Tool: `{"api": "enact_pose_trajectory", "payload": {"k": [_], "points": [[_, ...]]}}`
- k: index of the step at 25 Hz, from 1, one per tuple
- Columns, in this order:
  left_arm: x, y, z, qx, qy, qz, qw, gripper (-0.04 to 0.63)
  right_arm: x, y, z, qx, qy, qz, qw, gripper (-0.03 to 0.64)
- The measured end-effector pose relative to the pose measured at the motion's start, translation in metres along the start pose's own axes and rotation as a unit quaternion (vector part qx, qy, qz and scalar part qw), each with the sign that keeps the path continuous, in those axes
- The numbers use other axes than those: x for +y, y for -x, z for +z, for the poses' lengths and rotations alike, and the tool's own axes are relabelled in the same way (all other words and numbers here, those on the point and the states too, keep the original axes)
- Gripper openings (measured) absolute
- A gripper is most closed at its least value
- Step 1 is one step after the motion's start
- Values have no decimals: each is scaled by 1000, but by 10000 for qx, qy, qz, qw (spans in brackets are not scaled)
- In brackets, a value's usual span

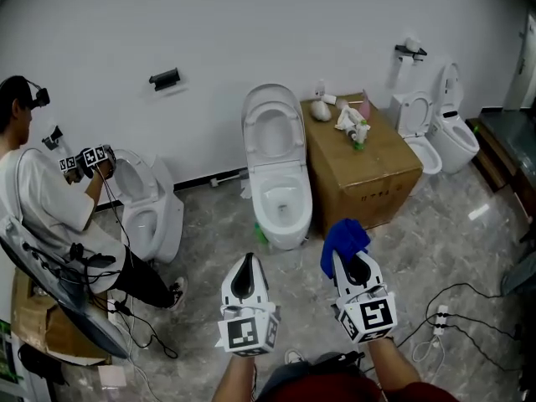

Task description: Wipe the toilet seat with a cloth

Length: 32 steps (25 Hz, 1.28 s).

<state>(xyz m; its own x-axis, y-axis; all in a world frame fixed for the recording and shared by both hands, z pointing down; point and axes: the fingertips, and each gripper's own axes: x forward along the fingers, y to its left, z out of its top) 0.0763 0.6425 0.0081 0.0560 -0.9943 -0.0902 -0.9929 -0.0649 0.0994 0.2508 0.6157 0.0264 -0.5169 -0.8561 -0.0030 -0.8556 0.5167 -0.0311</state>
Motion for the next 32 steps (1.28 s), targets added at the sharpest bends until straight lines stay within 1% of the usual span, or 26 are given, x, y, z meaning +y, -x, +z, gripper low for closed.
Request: {"api": "enact_pose_trajectory", "payload": {"k": [5, 9, 15, 21, 25, 29, 32], "points": [[16, -32, -6, 7, -5, -37, 10000, 15, -9, -34, -9, -11, -83, -94, 9999, 55], [27, -70, -11, -35, -41, -31, 10000, 15, -22, -75, -15, -37, -139, -66, 9999, 55], [35, -157, -21, -95, -115, 23, 9999, 15, -69, -153, -13, -79, -165, 13, 9998, 55], [31, -248, -15, -162, -101, 151, 9997, 15, -122, -229, -8, -17, -160, 124, 9998, 55], [30, -297, -17, -345, -171, 300, 9988, 15, -156, -270, -7, -38, -96, 141, 9998, 57], [42, -335, -24, -444, -132, 395, 9981, 15, -174, -310, -18, 79, -99, 146, 9998, 56], [56, -359, -32, -391, -176, 403, 9983, 15, -176, -339, -26, 165, -106, 160, 9997, 57]]}}
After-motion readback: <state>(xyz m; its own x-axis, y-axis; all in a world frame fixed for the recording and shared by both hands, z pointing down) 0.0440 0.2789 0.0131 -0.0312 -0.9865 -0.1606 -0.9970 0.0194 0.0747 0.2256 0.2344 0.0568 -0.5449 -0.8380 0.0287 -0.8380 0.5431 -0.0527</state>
